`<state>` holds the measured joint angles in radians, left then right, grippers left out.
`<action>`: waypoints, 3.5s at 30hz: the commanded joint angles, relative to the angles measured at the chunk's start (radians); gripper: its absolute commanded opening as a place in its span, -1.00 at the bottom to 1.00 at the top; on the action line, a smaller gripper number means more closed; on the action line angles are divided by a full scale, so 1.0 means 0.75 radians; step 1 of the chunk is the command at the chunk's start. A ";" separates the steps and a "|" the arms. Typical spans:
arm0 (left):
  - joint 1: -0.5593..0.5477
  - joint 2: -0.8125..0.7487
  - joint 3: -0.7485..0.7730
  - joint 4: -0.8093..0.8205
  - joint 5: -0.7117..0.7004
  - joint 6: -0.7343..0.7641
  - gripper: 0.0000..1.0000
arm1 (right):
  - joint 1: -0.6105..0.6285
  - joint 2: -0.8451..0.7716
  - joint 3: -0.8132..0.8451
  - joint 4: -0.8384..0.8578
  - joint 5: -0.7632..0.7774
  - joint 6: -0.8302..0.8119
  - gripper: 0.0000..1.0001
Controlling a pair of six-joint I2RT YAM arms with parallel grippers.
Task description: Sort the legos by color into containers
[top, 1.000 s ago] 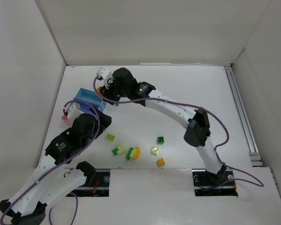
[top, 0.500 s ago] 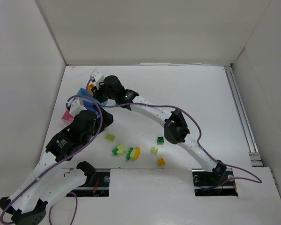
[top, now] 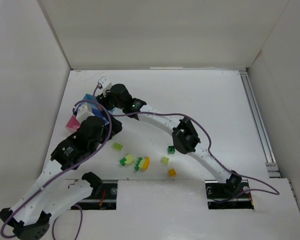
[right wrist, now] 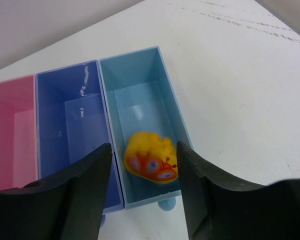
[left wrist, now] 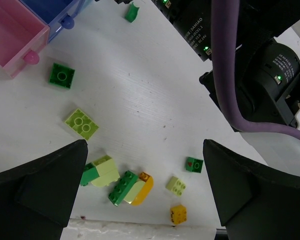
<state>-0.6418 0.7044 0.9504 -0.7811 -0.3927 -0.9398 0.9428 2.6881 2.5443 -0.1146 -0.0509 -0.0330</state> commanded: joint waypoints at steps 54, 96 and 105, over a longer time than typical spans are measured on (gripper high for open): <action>-0.431 0.752 -0.214 0.358 0.270 -0.039 -0.14 | -0.124 -2.077 -2.239 -0.181 0.751 0.602 -0.06; -0.539 0.938 -0.220 0.209 0.139 -0.152 -0.64 | -0.112 -2.093 -2.265 -0.295 0.778 0.666 -0.06; -0.551 0.871 -0.206 0.193 0.125 -0.195 -1.00 | -0.112 -2.105 -2.253 -0.320 0.719 0.666 -0.06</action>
<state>-1.0485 1.4006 0.7742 -0.5892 -0.2699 -1.0557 0.8486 1.1328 0.8349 -0.3473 0.5053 0.4500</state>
